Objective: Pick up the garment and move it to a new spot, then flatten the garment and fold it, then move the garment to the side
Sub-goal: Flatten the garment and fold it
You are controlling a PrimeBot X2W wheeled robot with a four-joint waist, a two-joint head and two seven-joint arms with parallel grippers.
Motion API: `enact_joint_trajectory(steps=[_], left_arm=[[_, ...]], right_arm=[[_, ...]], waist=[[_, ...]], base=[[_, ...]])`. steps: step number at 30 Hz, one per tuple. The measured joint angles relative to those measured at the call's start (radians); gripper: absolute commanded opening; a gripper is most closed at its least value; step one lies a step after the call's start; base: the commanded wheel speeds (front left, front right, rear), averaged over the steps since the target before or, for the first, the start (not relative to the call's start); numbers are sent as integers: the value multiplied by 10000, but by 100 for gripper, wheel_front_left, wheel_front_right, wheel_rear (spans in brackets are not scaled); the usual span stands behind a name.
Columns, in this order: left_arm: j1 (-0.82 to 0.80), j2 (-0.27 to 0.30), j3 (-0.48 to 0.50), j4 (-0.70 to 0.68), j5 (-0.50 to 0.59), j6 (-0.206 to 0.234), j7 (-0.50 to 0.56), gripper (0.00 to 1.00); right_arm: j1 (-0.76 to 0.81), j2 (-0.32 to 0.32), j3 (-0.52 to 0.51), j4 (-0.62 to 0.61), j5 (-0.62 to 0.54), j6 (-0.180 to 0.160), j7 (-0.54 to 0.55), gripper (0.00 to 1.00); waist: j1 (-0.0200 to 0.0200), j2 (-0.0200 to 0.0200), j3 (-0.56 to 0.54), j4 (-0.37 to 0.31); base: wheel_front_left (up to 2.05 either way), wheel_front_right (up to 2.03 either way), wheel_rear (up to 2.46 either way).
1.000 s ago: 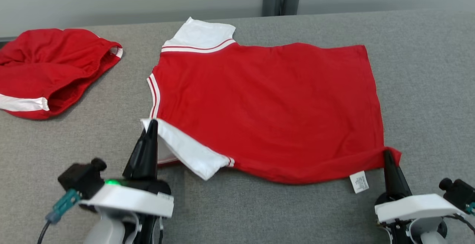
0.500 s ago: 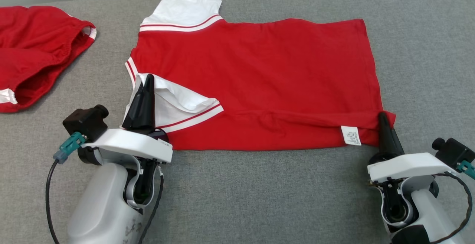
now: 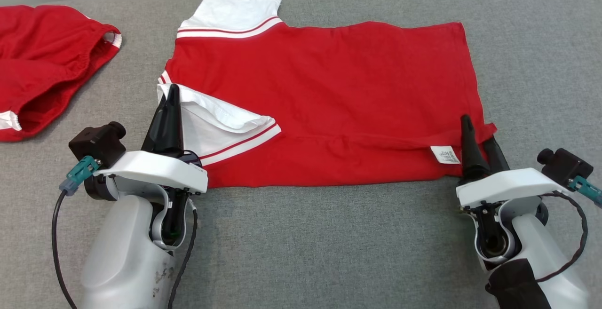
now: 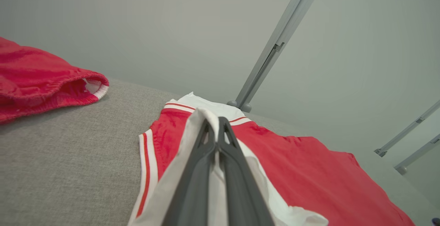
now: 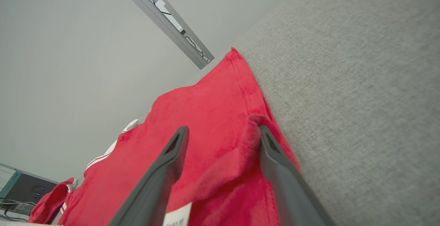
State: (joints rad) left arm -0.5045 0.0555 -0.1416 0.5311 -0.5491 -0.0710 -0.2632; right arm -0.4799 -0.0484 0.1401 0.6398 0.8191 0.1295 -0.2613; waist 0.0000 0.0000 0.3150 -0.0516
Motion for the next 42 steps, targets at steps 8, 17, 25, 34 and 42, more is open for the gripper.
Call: enact_joint_trajectory(steps=[8, 17, 25, 34, 42], left_arm=[[106, -50, 230, -146, 301, -165, 0, 100], [1164, -65, 470, -527, 470, -245, 0, 100], [2065, 111, 422, -282, 454, -134, 614, 100], [2835, 311, 445, -384, 169, 466, 2157, 100], [2907, 407, 531, -270, -25, 648, 2529, 100]], right_arm=[[-206, 10, -424, -182, -58, 0, -6, 100], [243, 6, -1720, -1127, -2314, 0, -29, 100], [1543, 10, -2136, -2234, -4019, 0, -31, 100], [2494, 10, -2094, -2650, -4259, 0, -31, 100], [2533, 8, -1852, -2696, -4161, 0, -31, 100]], waist=[[0, 0, -153, 59], [0, 0, -483, 165], [0, 0, -900, 280], [0, 0, -1196, 156], [0, 0, -1062, -164]], base=[[0, 0, 0], [0, 0, 0], [0, 0, 0], [0, 0, 0], [0, 0, 0]])
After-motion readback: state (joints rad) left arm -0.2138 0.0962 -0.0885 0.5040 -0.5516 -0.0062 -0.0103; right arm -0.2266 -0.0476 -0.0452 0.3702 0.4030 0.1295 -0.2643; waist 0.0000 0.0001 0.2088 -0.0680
